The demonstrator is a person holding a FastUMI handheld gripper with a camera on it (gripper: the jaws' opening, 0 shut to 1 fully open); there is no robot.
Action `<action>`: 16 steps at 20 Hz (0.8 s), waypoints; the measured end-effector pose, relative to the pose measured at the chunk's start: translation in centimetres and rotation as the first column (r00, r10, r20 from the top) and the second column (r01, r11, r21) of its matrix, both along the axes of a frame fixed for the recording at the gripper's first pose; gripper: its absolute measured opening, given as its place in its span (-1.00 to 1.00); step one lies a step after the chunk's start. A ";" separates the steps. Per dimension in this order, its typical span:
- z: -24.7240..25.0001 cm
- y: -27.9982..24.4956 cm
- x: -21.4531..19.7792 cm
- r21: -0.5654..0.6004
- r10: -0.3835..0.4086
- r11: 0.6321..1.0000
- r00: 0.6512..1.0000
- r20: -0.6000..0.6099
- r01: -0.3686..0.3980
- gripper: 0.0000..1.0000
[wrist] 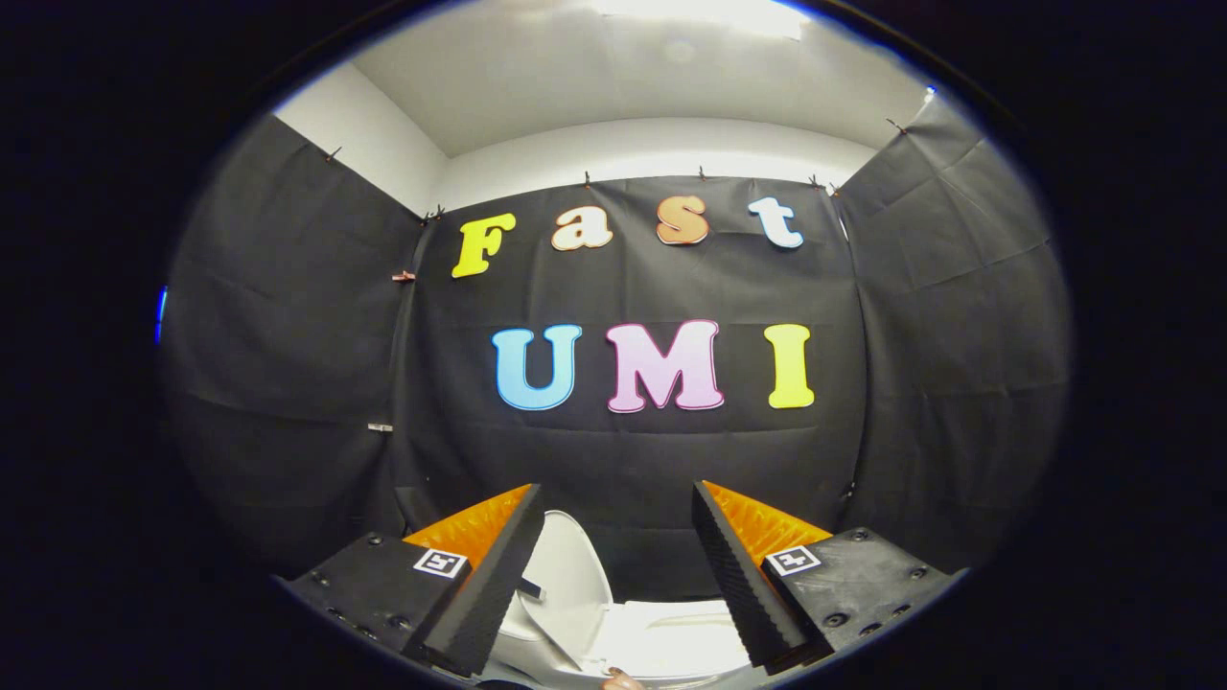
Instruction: Open the toilet lid.
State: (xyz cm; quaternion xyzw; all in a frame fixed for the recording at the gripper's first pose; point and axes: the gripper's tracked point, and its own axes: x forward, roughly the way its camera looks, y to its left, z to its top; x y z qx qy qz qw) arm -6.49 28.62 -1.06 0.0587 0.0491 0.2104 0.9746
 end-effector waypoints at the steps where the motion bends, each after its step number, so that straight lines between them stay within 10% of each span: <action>1: 0.2 -0.8 0.0 0.009 -0.007 1.000 1.000 0.000 0.007 0.94; 16: -1.3 -3.0 2.1 -0.057 0.003 0.998 1.000 -0.014 -0.004 0.95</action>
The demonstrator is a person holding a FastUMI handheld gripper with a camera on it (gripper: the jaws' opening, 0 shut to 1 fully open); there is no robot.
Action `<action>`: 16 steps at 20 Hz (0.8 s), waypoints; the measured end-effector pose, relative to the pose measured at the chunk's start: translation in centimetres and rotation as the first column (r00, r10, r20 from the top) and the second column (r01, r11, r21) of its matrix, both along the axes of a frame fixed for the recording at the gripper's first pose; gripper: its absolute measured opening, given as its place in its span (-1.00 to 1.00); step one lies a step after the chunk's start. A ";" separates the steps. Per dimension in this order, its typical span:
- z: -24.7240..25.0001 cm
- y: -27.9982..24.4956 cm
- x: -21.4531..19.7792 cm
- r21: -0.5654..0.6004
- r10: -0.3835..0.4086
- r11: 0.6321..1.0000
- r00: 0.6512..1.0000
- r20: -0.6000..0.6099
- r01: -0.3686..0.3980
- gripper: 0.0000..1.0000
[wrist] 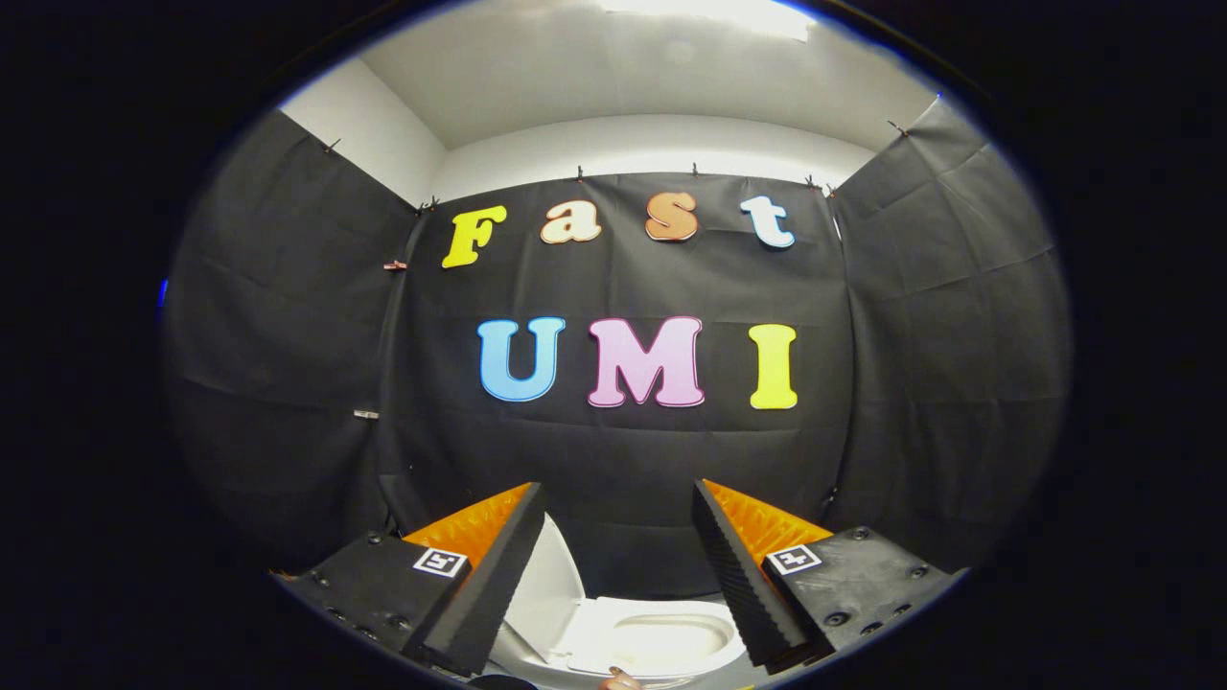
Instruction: Open the toilet lid.
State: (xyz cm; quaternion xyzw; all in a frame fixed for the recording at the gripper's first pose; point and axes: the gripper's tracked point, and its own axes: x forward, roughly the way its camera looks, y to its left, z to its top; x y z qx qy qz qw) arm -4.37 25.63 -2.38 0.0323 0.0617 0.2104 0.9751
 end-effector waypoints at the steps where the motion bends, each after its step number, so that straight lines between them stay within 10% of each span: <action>1: -0.1 0.0 0.1 0.000 0.001 1.000 1.000 -0.007 -0.001 0.95; 16: 0.1 2.8 -0.2 0.006 0.065 0.998 0.998 -0.015 -0.065 0.95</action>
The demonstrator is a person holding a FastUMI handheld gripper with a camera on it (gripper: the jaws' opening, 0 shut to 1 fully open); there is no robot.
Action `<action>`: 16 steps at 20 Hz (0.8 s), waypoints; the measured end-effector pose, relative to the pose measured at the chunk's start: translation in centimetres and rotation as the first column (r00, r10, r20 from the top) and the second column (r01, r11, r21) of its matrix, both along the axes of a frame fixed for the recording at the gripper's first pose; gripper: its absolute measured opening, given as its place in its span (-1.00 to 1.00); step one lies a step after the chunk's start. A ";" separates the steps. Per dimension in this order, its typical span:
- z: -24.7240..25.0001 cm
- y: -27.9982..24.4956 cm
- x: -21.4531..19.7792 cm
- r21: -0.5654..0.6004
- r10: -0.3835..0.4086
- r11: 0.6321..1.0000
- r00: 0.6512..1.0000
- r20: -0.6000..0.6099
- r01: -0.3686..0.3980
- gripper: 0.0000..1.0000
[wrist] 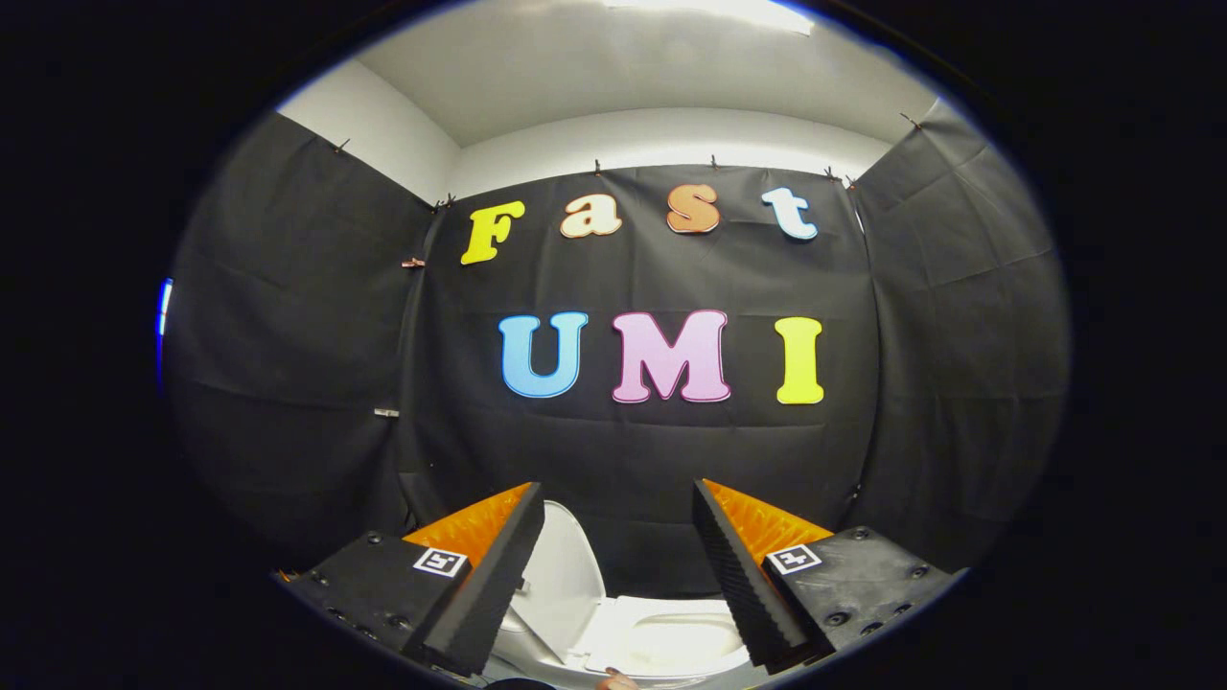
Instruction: Open the toilet lid.
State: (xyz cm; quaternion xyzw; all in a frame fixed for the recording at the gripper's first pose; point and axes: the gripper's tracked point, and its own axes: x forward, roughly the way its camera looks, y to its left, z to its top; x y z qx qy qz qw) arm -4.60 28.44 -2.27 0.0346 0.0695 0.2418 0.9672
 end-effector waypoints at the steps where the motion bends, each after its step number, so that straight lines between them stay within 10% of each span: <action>1: -0.1 0.3 0.0 -0.003 0.003 1.000 1.000 -0.003 -0.003 0.95; 16: -0.6 2.3 0.5 -0.016 0.018 1.000 1.000 -0.017 -0.019 0.95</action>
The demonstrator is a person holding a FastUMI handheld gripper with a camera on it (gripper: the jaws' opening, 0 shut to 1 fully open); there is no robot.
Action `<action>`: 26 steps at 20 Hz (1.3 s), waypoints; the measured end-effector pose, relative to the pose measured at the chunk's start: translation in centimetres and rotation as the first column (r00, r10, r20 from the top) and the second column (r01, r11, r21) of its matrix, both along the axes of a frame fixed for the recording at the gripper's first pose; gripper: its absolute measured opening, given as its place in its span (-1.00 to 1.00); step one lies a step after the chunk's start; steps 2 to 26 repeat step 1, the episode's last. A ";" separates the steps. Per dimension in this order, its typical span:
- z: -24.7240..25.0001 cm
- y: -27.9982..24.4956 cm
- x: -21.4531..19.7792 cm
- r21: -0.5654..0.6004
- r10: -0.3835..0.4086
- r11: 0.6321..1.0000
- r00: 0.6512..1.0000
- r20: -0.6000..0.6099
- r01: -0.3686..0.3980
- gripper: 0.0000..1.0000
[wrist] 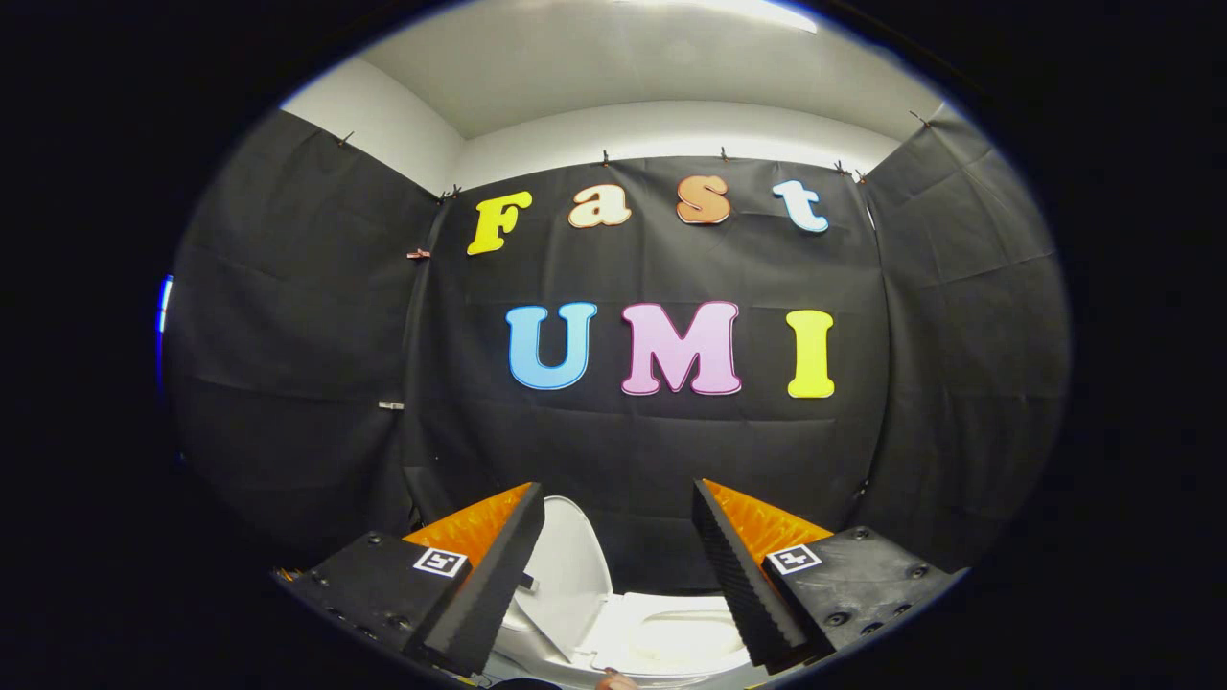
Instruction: Open the toilet lid.
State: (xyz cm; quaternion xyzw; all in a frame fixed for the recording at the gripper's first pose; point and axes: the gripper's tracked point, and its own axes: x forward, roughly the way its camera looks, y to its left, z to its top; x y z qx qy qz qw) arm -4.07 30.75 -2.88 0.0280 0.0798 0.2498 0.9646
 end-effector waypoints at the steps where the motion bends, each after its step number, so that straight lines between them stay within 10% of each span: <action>1: 0.1 0.2 0.0 -0.001 0.003 1.000 1.000 0.002 -0.003 0.95; 26: 0.1 0.2 0.0 -0.001 0.003 1.000 1.000 0.002 -0.003 0.95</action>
